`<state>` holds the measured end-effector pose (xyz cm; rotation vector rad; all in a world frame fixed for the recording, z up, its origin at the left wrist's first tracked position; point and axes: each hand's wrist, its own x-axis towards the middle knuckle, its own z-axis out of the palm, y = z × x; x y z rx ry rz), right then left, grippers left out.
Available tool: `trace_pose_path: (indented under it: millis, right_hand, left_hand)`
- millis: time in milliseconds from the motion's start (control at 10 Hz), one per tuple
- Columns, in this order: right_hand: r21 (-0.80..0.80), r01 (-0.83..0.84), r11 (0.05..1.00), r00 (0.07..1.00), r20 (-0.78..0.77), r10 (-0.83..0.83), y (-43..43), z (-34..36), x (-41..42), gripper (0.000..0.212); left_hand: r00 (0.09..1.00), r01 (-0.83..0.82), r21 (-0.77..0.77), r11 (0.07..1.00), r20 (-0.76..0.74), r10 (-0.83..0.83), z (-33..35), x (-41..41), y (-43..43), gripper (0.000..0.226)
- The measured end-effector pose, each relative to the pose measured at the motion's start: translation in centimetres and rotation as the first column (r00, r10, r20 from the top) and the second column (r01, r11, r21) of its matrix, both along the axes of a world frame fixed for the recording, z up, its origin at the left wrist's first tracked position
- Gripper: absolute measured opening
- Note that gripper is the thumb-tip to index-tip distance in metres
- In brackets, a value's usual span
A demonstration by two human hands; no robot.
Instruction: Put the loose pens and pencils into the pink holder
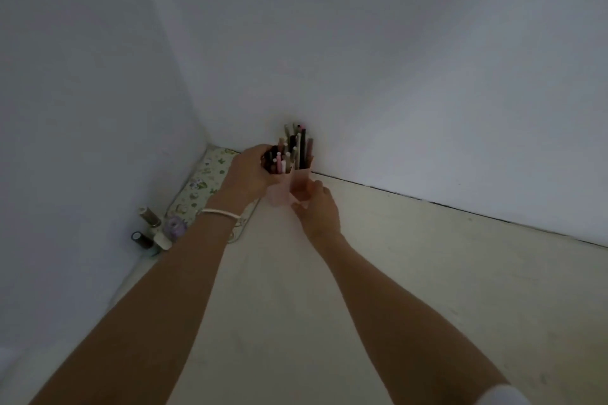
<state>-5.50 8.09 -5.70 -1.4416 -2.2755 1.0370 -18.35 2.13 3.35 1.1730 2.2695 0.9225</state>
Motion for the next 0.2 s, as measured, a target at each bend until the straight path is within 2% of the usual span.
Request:
trace_pose_path:
  millis: [100,200]
  right_hand:
    - [0.014,0.034,0.999,0.998,-0.046,-0.033,0.42,-0.65,-0.7,0.045]
    - [-0.019,0.058,0.998,0.997,-0.056,-0.059,0.2,-0.54,-0.54,0.067]
  left_hand:
    - [0.999,0.033,-0.015,0.999,-0.027,-0.034,-0.31,-1.04,0.79,0.048]
    - [0.983,0.006,0.077,0.997,0.184,-0.02,-0.88,-0.68,0.31,0.074]
